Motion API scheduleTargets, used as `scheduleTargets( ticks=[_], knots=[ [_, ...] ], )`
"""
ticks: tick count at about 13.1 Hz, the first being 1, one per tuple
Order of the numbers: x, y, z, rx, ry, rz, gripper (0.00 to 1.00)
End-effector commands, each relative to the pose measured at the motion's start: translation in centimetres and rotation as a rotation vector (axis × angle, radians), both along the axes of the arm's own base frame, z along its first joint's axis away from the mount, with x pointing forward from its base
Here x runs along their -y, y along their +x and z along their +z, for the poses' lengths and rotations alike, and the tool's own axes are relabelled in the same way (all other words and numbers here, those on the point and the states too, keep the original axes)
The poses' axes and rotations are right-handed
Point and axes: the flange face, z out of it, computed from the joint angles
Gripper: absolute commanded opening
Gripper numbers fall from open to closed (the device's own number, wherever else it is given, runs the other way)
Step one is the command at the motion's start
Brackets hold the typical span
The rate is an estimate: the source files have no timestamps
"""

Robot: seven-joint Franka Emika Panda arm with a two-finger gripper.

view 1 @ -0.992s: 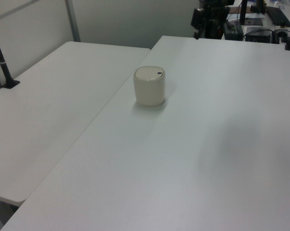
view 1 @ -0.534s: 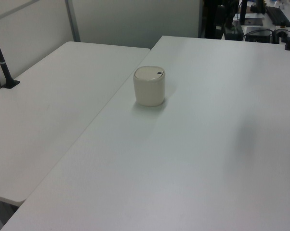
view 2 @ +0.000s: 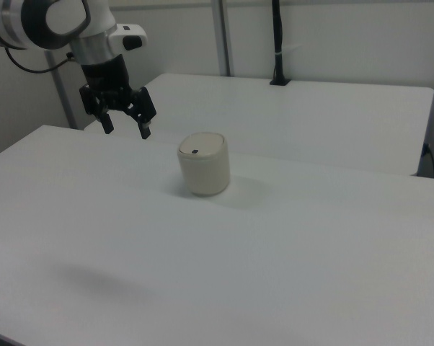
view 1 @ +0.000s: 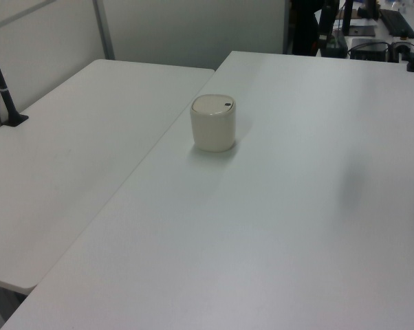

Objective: Close the trash bin

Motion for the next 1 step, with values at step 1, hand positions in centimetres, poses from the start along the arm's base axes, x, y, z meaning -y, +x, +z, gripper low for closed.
scheduleTargets(
  ticks=[1],
  knots=[
    [-0.77,-0.46,-0.16,-0.021,0.014,-0.002,1.00]
  ],
)
